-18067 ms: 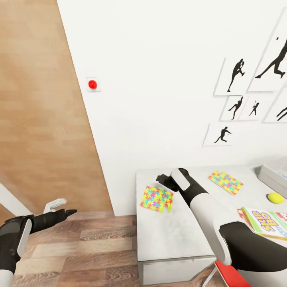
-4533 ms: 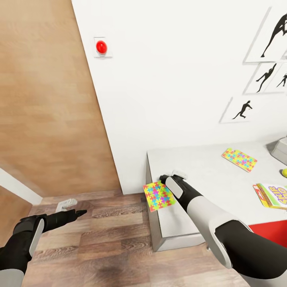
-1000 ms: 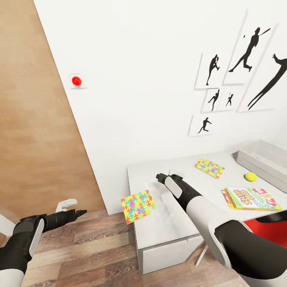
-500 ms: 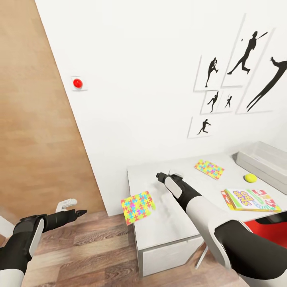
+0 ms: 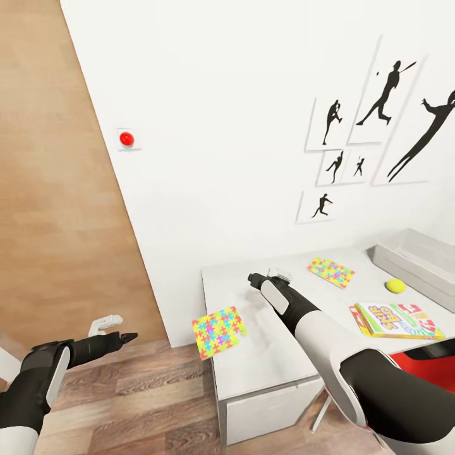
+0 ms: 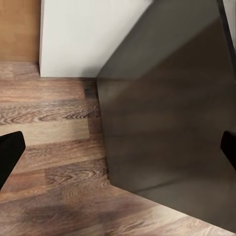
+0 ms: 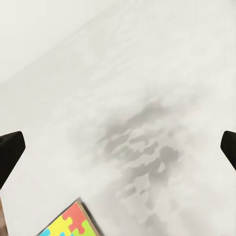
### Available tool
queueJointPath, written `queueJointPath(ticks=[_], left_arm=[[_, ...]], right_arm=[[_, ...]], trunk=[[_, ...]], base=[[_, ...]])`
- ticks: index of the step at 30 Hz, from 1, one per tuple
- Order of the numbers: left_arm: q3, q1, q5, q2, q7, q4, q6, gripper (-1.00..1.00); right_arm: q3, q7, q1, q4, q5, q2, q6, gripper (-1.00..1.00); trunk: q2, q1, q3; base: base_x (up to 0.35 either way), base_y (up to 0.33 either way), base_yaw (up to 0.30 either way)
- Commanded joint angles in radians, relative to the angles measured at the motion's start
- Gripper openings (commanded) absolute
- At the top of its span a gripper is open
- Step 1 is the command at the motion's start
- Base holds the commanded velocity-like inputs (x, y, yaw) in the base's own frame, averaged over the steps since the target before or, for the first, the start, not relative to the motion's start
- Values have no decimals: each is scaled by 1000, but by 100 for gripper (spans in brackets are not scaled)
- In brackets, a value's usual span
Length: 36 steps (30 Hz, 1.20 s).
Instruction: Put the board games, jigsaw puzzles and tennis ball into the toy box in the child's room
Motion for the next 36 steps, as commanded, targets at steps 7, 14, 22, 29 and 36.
queueJointPath(ticks=[7, 14, 22, 29, 36], left_arm=[[2, -1, 2, 0, -3, -1, 8, 100], [3, -1, 3, 1, -5, -1, 9, 100], [3, -1, 3, 1, -5, -1, 9, 100], [3, -1, 3, 1, -5, -1, 9, 100], [3, -1, 3, 2, -5, -1, 8, 100]], right_arm=[[9, -8, -1, -2, -5, 0, 4, 100], [9, -1, -1, -2, -7, 3, 8, 100], [8, 33, -1, -3, -8, 4, 13, 100], [8, 41, -1, -3, -9, 4, 17, 100], [5, 43, 0, -6, -17, 2, 53, 100]], trunk=[[-2, 1, 9], [-2, 1, 21], [-2, 1, 34], [-2, 1, 46], [-2, 1, 57]], base=[[0, 0, 0], [0, 0, 0], [0, 0, 0], [0, 0, 0], [0, 0, 0]])
